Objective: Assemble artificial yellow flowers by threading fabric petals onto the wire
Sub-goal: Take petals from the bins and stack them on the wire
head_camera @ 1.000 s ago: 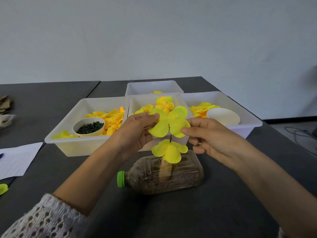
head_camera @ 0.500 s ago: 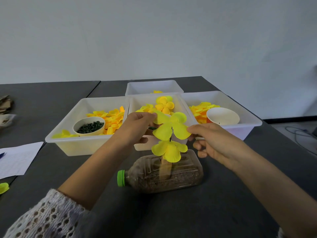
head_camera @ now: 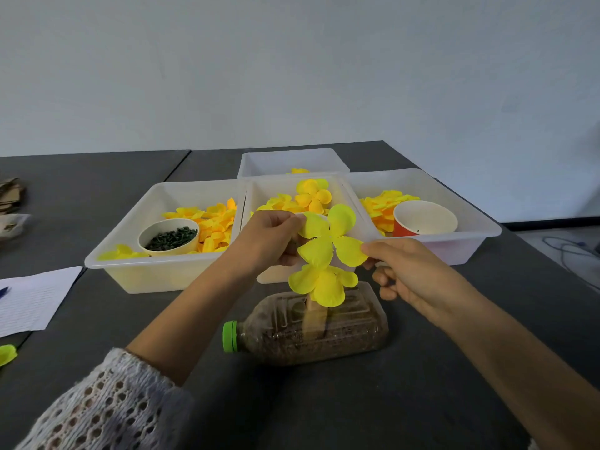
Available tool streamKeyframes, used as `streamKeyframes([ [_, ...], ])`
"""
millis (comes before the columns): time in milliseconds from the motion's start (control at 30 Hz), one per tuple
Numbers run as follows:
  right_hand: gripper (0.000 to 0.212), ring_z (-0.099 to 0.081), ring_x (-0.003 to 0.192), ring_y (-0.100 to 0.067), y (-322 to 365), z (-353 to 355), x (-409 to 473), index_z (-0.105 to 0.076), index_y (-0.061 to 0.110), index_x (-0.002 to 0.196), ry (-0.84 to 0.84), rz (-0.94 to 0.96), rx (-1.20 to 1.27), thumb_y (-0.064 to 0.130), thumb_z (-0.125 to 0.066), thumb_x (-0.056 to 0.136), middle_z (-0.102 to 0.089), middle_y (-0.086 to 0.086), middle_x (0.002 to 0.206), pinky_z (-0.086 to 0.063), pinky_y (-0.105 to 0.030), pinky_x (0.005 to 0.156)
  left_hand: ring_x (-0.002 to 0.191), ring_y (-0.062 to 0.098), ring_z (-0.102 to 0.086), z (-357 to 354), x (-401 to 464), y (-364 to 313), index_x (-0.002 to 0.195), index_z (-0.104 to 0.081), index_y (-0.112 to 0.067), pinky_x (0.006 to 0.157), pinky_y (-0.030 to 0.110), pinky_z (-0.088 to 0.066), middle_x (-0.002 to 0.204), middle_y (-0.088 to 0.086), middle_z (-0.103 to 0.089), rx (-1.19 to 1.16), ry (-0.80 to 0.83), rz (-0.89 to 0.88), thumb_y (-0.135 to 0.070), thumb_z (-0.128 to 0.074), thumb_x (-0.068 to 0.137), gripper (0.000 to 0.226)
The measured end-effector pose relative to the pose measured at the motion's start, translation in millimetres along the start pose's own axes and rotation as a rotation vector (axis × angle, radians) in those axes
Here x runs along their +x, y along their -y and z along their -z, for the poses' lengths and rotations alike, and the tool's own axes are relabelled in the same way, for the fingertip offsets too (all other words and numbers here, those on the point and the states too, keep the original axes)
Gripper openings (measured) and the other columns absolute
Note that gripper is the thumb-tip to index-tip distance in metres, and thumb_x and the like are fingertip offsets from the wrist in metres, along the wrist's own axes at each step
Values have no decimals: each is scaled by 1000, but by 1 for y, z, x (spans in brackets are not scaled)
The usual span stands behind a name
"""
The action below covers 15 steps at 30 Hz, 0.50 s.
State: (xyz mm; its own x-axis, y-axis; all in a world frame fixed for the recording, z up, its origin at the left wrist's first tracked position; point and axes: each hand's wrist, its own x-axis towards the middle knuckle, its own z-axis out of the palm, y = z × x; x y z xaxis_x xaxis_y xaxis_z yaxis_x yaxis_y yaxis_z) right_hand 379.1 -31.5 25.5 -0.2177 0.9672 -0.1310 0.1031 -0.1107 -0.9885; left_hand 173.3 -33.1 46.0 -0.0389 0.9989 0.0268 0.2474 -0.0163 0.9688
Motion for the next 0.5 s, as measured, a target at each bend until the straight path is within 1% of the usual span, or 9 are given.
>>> streamKeyframes([
  [67,22,-38,50,-8,0,0,1,-66,7,83,-9,6,-11,22,-56,96,-54,-2,68,-30,-21,40,46,8,-56,0,1,1,97,-64,6,46,17,-46,75,8,-60,-1,-6,11,-20,-47,104,32],
  [167,22,-38,53,-10,-2,-1,2,-65,7,83,-5,17,0,22,-56,95,-53,-4,72,-32,-21,40,49,10,-56,-1,1,2,98,-64,7,46,17,-46,72,5,-60,-41,-29,2,-20,-47,104,32],
  [233,21,-38,53,-10,-1,-1,2,-65,7,83,-9,42,29,22,-57,95,-53,-4,72,-32,-21,40,51,13,-55,0,0,1,92,-65,3,47,19,-47,67,1,-61,-86,-44,-24,-20,-48,103,31],
  [300,21,-38,54,-10,0,-1,3,-65,7,83,-20,61,35,23,-58,94,-53,-4,72,-32,-21,41,50,12,-54,1,0,-2,89,-66,-1,47,20,-47,65,-1,-62,-106,-55,-39,-20,-48,103,29],
  [400,21,-37,53,-10,1,-3,5,-65,7,82,-34,61,39,22,-57,95,-53,-3,70,-32,-21,40,46,10,-54,1,1,-5,85,-66,-4,47,20,-47,65,-1,-62,-89,-64,-16,-21,-49,103,30],
  [500,23,-36,52,-10,-1,-5,5,-64,7,80,-39,37,42,22,-56,95,-52,-4,70,-31,-20,40,44,8,-55,0,2,-4,72,-62,-9,44,18,-46,63,-1,-61,-71,-57,20,-21,-50,103,35],
])
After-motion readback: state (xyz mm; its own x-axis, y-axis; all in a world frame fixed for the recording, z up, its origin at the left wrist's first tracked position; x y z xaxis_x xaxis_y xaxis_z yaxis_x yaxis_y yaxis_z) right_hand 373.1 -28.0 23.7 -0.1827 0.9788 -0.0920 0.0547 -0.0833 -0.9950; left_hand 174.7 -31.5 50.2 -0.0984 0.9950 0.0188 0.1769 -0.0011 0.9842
